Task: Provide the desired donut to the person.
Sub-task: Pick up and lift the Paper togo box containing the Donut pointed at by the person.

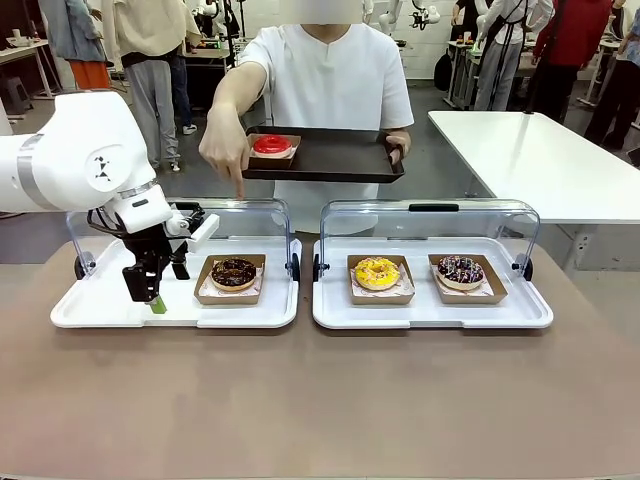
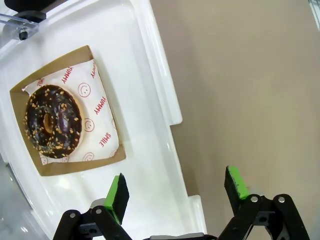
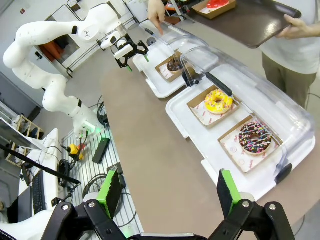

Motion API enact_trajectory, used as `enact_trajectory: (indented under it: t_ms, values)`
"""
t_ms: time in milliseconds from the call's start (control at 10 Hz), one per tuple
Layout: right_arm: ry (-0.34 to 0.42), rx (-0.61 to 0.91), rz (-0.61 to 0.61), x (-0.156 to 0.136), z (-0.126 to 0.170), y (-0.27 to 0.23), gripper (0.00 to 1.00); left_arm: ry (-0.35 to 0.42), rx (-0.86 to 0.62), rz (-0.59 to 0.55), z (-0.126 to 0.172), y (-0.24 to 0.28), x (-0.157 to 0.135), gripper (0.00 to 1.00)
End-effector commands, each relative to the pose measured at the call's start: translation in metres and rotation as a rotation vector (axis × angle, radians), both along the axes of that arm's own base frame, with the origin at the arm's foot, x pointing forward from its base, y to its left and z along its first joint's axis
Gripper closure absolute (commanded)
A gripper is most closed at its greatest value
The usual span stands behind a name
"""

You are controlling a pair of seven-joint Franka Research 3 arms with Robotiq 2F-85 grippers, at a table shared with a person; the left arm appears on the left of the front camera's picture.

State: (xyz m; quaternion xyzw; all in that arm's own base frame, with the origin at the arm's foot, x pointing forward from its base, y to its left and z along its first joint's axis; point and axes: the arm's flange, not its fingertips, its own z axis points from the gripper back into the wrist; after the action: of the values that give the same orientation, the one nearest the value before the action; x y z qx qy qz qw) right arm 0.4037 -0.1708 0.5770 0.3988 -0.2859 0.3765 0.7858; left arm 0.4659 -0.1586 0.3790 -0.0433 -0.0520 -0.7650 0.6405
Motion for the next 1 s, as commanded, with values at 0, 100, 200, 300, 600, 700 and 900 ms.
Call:
enact_trajectory:
  t_ms: [0, 100, 200, 300, 600, 700, 900]
  values:
    - [-0.003, 0.008, 0.003, -0.001, -0.001, 0.000, 0.00, -0.039, 0.063, 0.044, -0.014, -0.014, 0.011, 0.00]
    - [-0.003, 0.008, 0.003, -0.001, -0.001, 0.000, 0.00, -0.040, 0.070, 0.067, -0.022, -0.019, 0.016, 0.00]
    - [-0.003, 0.008, 0.003, -0.001, -0.001, 0.000, 0.00, -0.051, 0.089, 0.092, -0.033, -0.024, 0.020, 0.00]
    - [-0.003, 0.008, 0.003, -0.001, -0.001, 0.000, 0.00, -0.060, 0.094, 0.114, -0.038, -0.026, 0.025, 0.00]
    - [-0.003, 0.008, 0.003, -0.001, -0.001, 0.000, 0.00, -0.086, 0.086, 0.105, -0.037, -0.039, 0.028, 0.00]
    - [-0.003, 0.008, 0.003, -0.001, -0.001, 0.000, 0.00, -0.094, 0.087, 0.102, -0.037, -0.041, 0.026, 0.00]
    - [-0.003, 0.008, 0.003, -0.001, -0.001, 0.000, 0.00, -0.089, 0.090, 0.099, -0.037, -0.041, 0.027, 0.00]
